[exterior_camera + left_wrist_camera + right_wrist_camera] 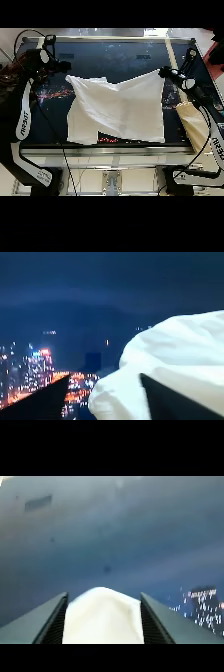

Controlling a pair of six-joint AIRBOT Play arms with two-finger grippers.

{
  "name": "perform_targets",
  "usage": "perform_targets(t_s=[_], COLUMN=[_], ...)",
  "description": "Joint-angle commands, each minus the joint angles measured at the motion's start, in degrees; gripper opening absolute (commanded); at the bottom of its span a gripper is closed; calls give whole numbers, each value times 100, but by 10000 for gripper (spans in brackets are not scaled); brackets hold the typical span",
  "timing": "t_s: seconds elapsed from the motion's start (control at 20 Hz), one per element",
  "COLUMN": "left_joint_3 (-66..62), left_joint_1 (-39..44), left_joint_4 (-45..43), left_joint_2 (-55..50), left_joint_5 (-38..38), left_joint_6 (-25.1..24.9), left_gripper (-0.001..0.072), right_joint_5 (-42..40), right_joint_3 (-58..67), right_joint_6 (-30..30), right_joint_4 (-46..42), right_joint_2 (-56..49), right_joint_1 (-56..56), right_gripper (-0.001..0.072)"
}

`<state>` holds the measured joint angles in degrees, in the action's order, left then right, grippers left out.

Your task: Fold the shirts.

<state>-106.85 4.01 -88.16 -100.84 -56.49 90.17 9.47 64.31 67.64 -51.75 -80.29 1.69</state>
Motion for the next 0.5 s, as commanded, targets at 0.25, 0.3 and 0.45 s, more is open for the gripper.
perform_targets(t_s=[0.25,0.3,0.45], left_joint_3=[-769,-433,1143], left_joint_1=[-505,-835,-1934], left_joint_4=[-1829,-1818,-953], left_joint_2=[1624,2028,3058], left_joint_5=[-328,-546,-1187], left_joint_6=[157,157,181], left_gripper=[688,688,687], right_joint_5=[1663,2400,3875], right_joint_3=[411,396,90], right_joint_6=[372,511,776], right_joint_4=[-376,-634,-1351], right_joint_2=[1631,1998,2809], right_joint_1=[1292,1714,2721], right_gripper=[461,428,425])
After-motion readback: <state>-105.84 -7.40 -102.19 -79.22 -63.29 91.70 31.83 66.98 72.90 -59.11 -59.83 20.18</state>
